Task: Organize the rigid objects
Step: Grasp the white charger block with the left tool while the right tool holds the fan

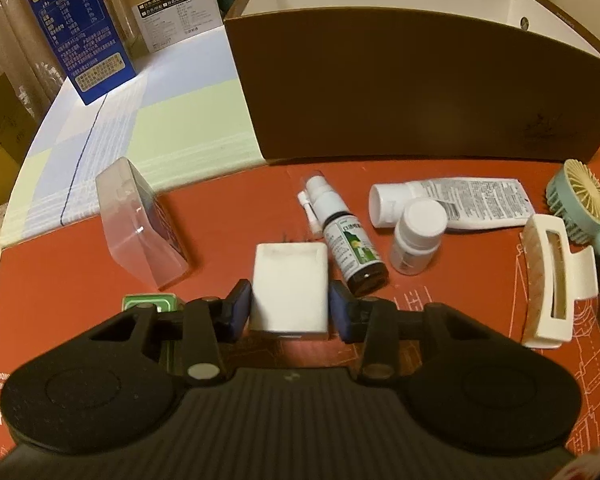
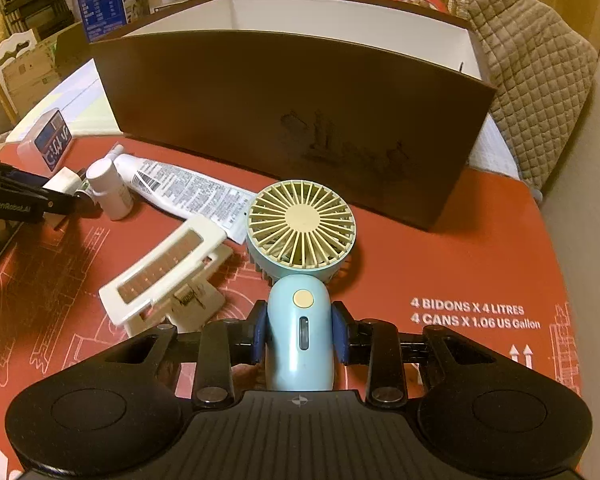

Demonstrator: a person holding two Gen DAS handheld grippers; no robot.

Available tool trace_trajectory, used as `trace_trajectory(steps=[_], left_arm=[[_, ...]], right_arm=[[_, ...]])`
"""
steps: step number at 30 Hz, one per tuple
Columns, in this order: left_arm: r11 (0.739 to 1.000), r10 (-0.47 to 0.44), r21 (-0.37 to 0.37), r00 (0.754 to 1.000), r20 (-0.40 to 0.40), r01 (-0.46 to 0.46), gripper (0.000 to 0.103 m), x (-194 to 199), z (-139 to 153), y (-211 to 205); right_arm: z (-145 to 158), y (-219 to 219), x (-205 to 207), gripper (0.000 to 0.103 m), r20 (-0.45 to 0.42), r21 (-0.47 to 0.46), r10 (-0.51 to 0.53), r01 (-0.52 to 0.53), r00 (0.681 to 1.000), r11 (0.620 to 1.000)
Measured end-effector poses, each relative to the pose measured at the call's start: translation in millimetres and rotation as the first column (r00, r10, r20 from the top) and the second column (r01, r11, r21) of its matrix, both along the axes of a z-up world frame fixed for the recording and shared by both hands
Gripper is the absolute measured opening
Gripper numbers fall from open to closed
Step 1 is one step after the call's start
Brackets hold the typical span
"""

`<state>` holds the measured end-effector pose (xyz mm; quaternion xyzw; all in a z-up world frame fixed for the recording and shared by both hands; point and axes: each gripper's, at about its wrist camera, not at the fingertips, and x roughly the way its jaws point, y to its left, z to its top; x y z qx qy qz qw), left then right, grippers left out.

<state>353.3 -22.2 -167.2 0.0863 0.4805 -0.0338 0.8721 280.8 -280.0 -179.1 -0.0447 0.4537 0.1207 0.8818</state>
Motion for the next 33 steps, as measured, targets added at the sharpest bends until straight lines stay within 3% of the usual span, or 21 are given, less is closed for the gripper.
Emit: trace_trajectory(steps=[12, 24, 33], left_arm=[[0.999, -0.019, -0.045, 0.999, -0.045, 0.017, 0.036, -50, 5, -7], [0.999, -0.009, -0.044, 0.999, -0.031, 0.007, 0.037, -36, 0, -12], [0.999, 0.002, -0.037, 1.000, -0.023, -0.003, 0.036, -42, 1, -14]], right_arm=[[3, -4, -27, 0.030, -0.023, 0.006, 0.013, -0.013, 1.000, 1.000], [4, -4, -9, 0.033, -0.035, 0.036, -0.029, 0.030, 0.999, 0.999], [3, 0, -13, 0.030, -0.013, 0.019, 0.004, -0.004, 1.000, 1.000]])
